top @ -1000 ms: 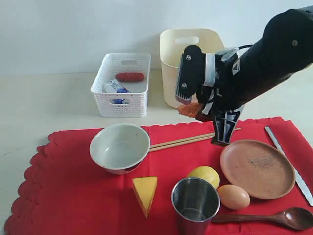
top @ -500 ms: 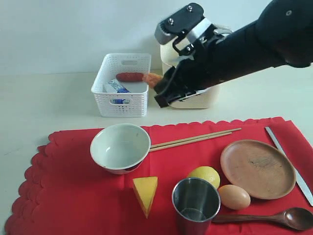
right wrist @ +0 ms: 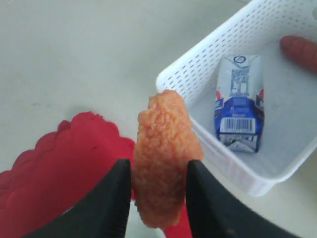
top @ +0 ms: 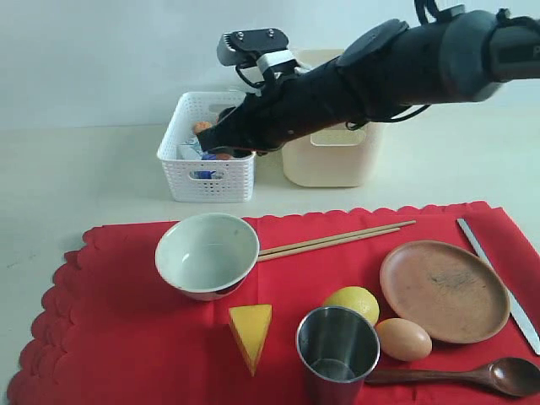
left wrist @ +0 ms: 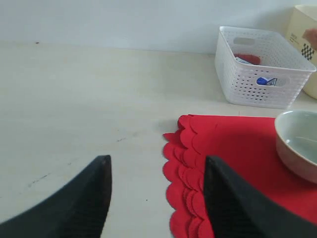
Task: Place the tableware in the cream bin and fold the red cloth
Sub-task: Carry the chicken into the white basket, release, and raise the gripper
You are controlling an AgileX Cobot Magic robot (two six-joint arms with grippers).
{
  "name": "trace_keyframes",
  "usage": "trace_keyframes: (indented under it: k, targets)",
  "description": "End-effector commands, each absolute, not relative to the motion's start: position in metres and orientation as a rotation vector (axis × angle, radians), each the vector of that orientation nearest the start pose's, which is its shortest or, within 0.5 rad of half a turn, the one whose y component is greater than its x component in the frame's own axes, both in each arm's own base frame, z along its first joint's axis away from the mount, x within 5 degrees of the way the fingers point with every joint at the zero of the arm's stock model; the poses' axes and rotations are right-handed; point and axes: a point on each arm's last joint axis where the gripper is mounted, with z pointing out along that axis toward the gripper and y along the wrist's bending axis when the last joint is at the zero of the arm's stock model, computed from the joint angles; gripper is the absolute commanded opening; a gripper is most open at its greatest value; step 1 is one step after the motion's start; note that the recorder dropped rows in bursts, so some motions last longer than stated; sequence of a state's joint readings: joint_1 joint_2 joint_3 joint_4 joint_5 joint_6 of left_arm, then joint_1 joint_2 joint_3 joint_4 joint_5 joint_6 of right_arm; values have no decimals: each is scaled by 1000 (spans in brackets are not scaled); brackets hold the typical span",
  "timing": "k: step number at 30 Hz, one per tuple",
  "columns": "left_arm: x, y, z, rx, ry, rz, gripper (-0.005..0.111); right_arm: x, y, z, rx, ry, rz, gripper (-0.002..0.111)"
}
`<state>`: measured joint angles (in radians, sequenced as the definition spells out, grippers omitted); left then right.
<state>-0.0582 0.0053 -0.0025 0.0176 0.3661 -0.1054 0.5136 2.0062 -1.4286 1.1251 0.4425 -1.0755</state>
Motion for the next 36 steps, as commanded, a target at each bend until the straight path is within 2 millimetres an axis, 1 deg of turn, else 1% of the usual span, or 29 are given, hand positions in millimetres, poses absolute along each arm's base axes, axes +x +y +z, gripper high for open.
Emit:
trace_keyframes:
  k: [1,4,6,8,11,14,15,16,20,24,27,29,31,36]
  targets:
    - [53,-2,181,-39,1841,-101,54,401,260,208,-709,2121,673,0]
    - [53,-2,181,-39,1841,-101,54,413,262,199,-698,2107,615,0]
    - [53,-2,181,-39,1841,-101,54,420,261,190,-678,2102,554,0]
    - [53,-2,181,-39,1841,-101,54,427,258,177,-693,2086,461,0]
    - [53,-2,181,-39,1841,-101,54,432,257,164,-710,2080,396,0]
    - [53,-2,181,-39,1841,-101,54,437,264,153,-750,2088,430,1]
    - [53,-2,181,-39,1841,-101,54,438,266,151,-760,2089,443,3]
    - [53,-2,181,-39,1841,-101,54,440,268,151,-764,2087,451,10]
    - [53,-2,181,-39,1841,-101,54,441,267,151,-758,2083,439,29]
    - [53,-2,181,-39,1841,-101,54,440,267,154,-782,2073,436,52]
    - [53,-2,181,-39,1841,-101,54,439,267,161,-776,2064,441,66]
    - [53,-2,181,-39,1841,-101,54,437,268,169,-787,2052,458,74]
    - [53,-2,181,-39,1841,-101,54,435,268,177,-789,2042,478,76]
    - [53,-2,181,-39,1841,-101,54,429,267,202,-768,2042,519,75]
